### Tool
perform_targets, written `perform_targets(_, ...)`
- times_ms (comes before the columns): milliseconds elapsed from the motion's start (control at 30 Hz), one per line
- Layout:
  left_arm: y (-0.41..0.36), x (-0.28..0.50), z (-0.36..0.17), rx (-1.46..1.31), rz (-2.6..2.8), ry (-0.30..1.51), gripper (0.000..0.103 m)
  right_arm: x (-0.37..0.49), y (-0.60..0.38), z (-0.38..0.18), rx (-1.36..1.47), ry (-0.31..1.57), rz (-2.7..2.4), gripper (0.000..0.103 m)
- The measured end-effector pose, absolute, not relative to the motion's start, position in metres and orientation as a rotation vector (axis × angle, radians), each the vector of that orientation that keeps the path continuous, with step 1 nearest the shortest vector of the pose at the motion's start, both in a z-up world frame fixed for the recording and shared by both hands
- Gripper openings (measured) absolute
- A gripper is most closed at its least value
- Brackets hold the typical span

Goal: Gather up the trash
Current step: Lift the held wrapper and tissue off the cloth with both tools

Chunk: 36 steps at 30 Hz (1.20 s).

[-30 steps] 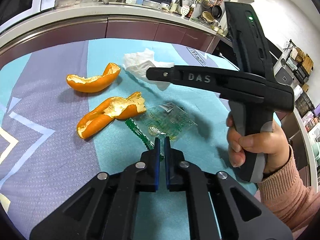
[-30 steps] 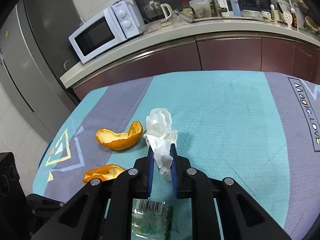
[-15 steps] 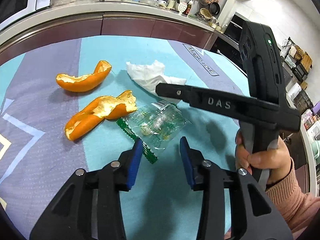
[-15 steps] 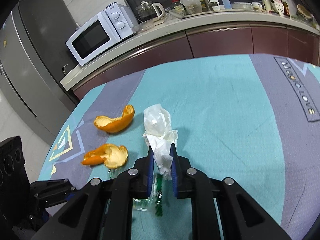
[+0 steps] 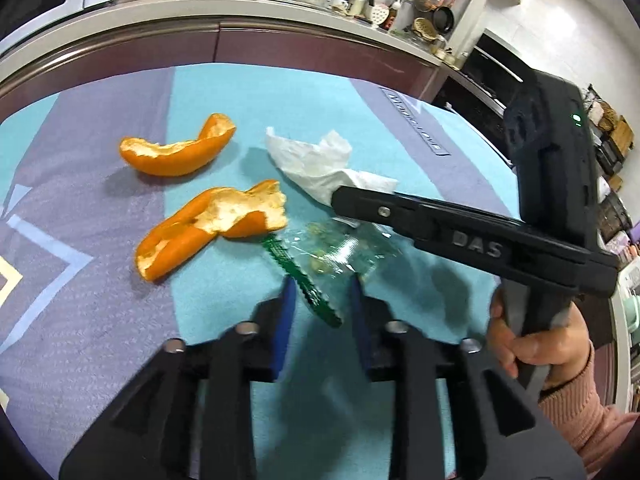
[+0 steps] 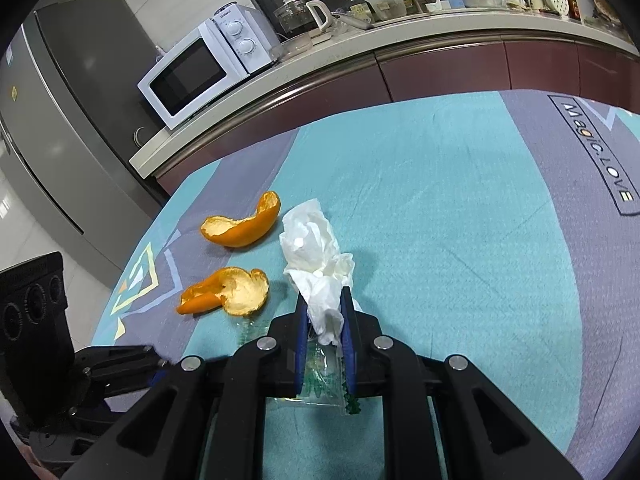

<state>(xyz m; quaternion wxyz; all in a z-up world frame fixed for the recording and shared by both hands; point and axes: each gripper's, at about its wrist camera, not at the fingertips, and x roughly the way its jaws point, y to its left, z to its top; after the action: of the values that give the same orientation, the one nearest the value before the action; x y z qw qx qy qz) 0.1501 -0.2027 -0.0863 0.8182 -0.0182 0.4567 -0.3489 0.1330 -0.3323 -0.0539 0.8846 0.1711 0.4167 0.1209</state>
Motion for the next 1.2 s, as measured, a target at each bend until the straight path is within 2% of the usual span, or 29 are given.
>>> perform_targets(33,-0.202,0.15,-0.087,-0.043,-0.743,0.976,0.029,0.131,-0.331,-0.054,0.355,0.869,0.254,0.014)
perform_targets(100,-0.202,0.15,-0.087,-0.04,-0.745,0.972,0.036,0.127,-0.328,-0.055,0.355,0.872,0.262,0.014)
perform_targets(167,-0.204,0.147,-0.087,-0.027,-0.746,0.966,0.037,0.124,-0.327,-0.055,0.357,0.872,0.265,0.014)
perform_targets(333,-0.208,0.142,-0.085,-0.004,-0.734,0.941,0.026,0.119,-0.322,-0.054,0.368,0.873,0.283,0.015)
perform_targets(400,-0.209,0.137,-0.082,0.002,-0.74,0.931,0.016,0.119,-0.32,-0.053,0.363,0.872,0.288,0.014)
perform_targets(500,-0.211,0.125,-0.078,0.038,-0.741,0.896,0.01,0.117,-0.319,-0.048,0.358,0.851,0.288,0.014)
perform_targets(1200,-0.124,0.086,-0.031,-0.012,-0.687,0.76,0.009,0.091,-0.302,0.0,0.327,0.692,0.358,0.013)
